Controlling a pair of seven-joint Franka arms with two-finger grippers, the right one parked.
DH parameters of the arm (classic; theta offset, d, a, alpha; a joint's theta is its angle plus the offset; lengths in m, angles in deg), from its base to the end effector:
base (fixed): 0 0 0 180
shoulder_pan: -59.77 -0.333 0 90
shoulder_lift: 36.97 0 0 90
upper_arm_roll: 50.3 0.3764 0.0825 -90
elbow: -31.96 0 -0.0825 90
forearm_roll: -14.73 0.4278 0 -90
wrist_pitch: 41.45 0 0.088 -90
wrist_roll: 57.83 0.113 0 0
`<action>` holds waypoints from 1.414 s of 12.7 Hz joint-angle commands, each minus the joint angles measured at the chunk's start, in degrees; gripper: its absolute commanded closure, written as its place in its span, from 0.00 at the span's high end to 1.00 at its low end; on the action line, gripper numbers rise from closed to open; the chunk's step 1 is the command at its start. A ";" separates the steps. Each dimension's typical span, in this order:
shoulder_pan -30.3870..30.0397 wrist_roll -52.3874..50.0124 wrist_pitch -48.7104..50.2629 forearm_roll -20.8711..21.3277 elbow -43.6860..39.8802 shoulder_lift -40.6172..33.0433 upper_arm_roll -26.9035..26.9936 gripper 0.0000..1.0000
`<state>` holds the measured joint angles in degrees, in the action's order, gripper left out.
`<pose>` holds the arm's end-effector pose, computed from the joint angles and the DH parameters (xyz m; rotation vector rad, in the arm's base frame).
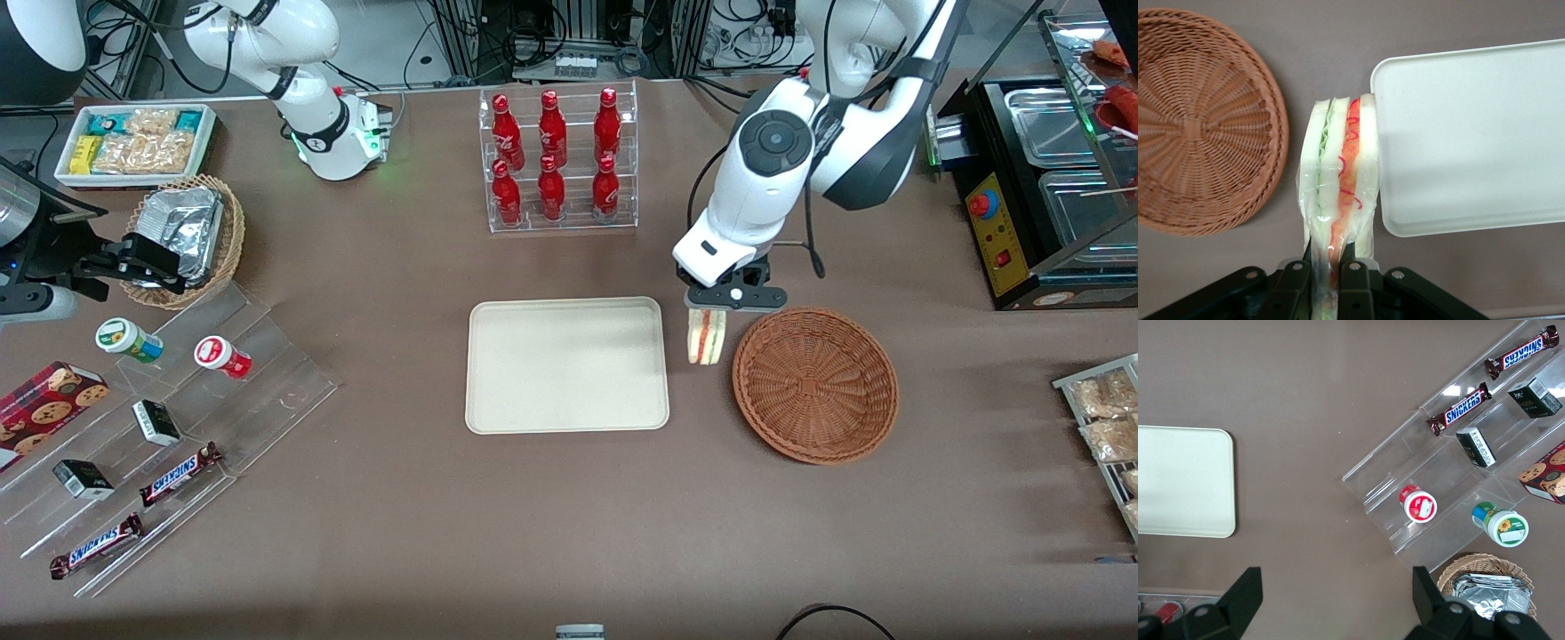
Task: Place sandwich from basket to tray
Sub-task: 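Carry the sandwich over the cream tray and lower it onto the tray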
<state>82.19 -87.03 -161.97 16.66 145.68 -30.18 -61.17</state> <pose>0.5249 -0.3387 0.4392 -3.1341 0.1366 -0.0088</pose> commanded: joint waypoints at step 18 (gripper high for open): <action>3.32 -25.91 -4.18 16.18 -21.26 30.38 -10.49 0.00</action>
<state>84.93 -112.78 -165.06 31.48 126.73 -1.57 -71.33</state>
